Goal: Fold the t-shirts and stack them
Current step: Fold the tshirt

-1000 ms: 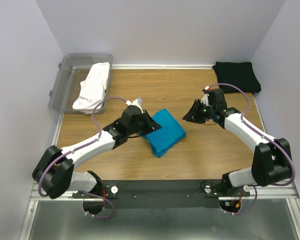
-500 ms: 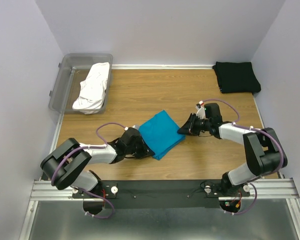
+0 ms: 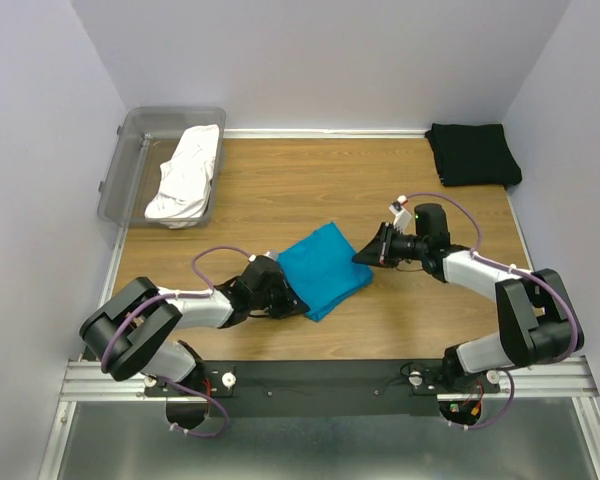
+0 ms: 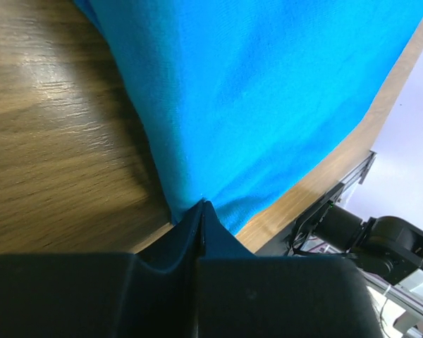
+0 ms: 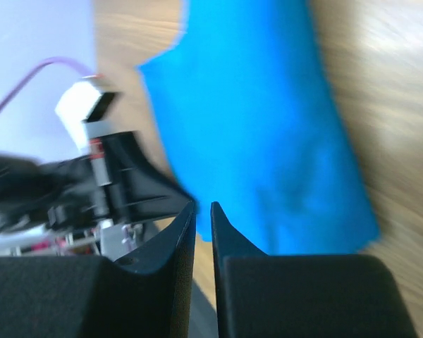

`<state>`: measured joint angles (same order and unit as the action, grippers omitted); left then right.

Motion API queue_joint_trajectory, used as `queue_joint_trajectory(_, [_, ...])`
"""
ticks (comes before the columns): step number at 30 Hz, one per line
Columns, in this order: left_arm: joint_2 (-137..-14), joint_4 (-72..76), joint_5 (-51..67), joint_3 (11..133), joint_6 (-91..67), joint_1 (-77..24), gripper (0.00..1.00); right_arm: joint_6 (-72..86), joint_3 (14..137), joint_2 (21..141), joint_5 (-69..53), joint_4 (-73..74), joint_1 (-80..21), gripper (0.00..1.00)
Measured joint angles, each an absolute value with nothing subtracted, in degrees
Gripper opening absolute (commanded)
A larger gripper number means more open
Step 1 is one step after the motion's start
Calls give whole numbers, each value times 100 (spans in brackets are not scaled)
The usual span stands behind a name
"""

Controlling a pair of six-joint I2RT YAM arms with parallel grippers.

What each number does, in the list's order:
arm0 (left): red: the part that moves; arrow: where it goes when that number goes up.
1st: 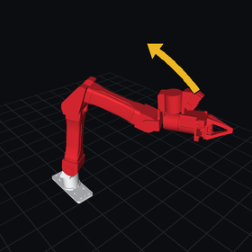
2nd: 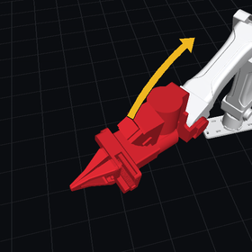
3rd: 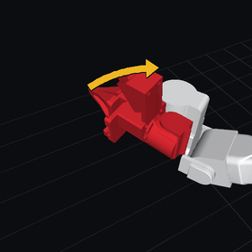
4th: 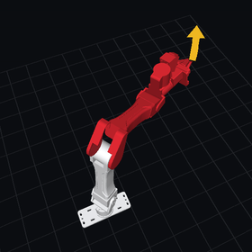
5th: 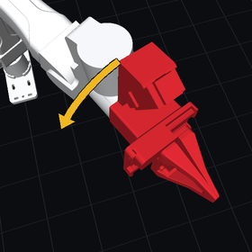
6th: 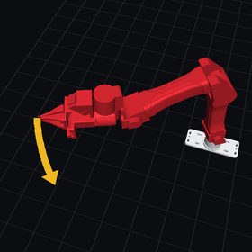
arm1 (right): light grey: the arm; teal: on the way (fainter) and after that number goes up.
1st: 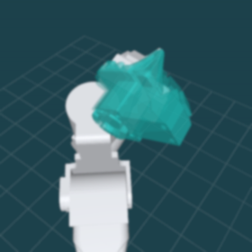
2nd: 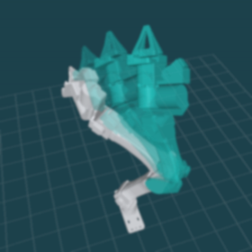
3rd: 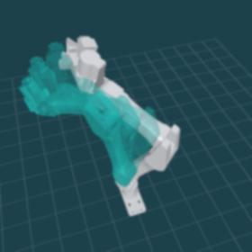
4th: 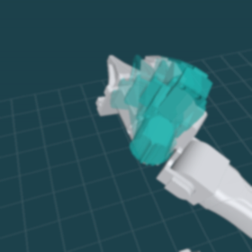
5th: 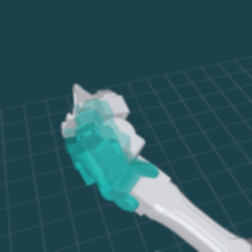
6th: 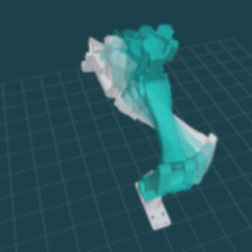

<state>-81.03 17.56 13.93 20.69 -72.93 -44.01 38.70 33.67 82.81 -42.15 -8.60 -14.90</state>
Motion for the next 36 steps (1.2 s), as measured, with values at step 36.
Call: queue_joint_trajectory(36, [-8722,-405,1332,5555,-4582,-2961,25,4375,4458,8875,-4877,-2504,-1151,28])
